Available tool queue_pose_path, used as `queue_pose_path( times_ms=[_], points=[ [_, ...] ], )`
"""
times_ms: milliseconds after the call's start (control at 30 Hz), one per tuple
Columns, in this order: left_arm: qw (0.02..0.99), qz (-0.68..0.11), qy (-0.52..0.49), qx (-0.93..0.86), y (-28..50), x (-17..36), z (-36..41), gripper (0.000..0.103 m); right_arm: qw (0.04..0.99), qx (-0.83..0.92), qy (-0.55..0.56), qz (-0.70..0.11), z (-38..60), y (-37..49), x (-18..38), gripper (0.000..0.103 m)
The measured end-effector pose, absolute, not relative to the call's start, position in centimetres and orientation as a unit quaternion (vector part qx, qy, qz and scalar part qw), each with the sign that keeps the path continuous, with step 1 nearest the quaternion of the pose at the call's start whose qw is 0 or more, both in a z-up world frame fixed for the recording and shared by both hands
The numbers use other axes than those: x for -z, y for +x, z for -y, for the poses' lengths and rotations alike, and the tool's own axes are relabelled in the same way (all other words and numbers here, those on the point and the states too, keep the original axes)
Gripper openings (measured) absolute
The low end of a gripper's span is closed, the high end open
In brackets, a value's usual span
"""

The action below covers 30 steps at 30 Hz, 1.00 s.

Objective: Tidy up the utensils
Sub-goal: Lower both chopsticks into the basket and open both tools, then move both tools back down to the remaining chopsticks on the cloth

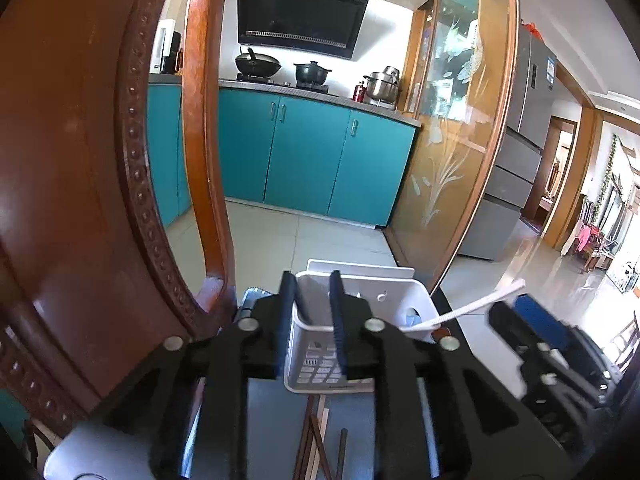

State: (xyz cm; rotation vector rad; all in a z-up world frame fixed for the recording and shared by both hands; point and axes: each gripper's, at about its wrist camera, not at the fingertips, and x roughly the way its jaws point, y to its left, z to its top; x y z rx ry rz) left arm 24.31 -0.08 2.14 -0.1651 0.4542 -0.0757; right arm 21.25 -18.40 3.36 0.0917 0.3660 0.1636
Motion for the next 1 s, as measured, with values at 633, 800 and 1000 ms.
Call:
queue_pose_path(
  times_ms=[633, 800, 1000],
  points=[
    [0.900, -0.428, -0.010, 0.082, 14.9, 14.4, 0.7, 0.039, 0.907, -0.027, 0.000, -0.420, 19.3, 16.3, 12.4, 0.054],
    [0.902, -0.425, -0.016, 0.075, 14.7, 14.3, -0.1, 0.045, 0.890, -0.035, -0.018, -0.455, 17.2, 16.5, 14.3, 0.049],
    [0.899, -0.430, -0.022, 0.076, 15.2, 14.5, -0.2, 0.049, 0.881, -0.034, -0.013, -0.471, 17.0, 16.5, 15.0, 0.033]
  ],
)
